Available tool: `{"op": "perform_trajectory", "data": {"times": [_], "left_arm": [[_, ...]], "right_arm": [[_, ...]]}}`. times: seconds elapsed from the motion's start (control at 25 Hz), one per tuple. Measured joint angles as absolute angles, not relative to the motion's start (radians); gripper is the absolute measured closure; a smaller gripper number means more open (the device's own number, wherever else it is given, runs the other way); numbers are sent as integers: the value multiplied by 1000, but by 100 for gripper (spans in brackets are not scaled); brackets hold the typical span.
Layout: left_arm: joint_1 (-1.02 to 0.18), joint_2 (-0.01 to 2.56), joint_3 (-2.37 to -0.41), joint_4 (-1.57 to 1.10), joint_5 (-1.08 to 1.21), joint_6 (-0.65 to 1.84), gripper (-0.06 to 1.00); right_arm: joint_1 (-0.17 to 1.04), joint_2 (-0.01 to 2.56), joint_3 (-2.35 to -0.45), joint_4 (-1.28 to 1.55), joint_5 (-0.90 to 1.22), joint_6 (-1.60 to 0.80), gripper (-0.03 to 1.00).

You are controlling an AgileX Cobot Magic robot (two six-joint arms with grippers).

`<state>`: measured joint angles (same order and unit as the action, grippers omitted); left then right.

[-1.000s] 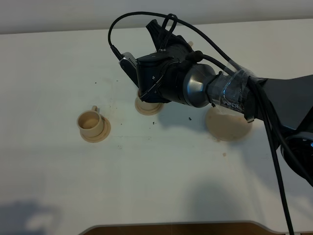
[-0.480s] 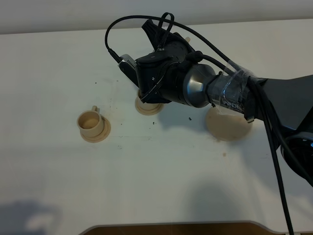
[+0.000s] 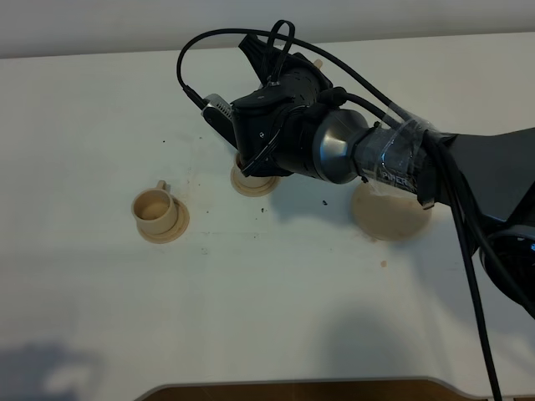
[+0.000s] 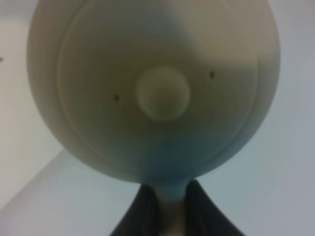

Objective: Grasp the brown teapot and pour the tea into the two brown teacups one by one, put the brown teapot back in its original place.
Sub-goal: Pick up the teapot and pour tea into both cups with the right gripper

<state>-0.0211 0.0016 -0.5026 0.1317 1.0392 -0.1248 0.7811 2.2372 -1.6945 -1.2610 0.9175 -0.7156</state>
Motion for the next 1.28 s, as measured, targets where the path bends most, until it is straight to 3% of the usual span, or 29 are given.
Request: {"op": "perform_trajectory", "data": {"times": [0.76,1.28], "left_arm": [[-21,2,-503,132,1039,-125,45],[-21,2,-503,132,1039,-125,45]], "right_arm": [[781,2237,-1694,-1224,906,-703,85],[781,2237,-1695,-963,995,-430,85]]}}
